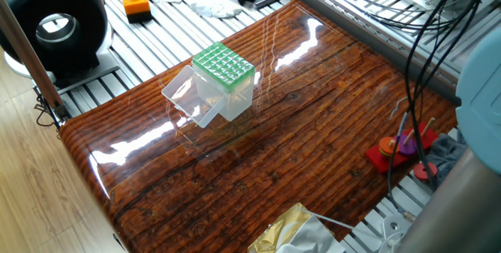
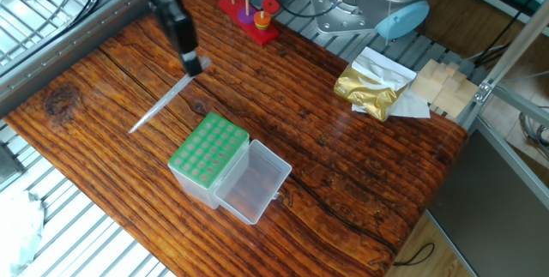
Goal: Insert a large pipette tip into the holder for large pipette tips
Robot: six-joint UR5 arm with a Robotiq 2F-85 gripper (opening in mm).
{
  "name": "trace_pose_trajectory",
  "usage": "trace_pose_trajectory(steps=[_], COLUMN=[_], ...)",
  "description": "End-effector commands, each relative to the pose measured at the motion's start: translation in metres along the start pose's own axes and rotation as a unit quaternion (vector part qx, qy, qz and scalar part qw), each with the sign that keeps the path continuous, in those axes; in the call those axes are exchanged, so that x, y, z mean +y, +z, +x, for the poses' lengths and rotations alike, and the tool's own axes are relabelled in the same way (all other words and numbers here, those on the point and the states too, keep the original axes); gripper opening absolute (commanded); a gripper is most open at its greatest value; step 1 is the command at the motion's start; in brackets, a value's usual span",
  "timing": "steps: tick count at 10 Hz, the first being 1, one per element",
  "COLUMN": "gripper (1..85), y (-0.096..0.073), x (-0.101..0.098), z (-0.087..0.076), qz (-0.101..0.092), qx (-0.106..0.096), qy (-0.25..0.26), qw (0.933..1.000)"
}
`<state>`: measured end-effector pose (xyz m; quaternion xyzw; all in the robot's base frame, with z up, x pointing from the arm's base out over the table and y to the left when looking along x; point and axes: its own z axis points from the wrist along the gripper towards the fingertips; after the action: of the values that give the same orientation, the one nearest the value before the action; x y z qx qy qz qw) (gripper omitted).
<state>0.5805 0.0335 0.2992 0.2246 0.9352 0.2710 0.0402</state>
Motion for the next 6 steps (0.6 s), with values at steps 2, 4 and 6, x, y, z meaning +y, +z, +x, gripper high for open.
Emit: trace_pose_trajectory(steps=[2, 4, 6], gripper=[1.0, 1.0, 1.0], y=[-0.002, 0.0, -0.007], x=[0.025, 0.025, 0.049], z=[-0.031, -0.031, -0.025], qz=[-0.061, -0.083, -0.121], qx=[-0.03, -0.026, -0.012], qy=[0.151, 0.156, 0.167], qw=[0.9862, 0.9838, 0.9784])
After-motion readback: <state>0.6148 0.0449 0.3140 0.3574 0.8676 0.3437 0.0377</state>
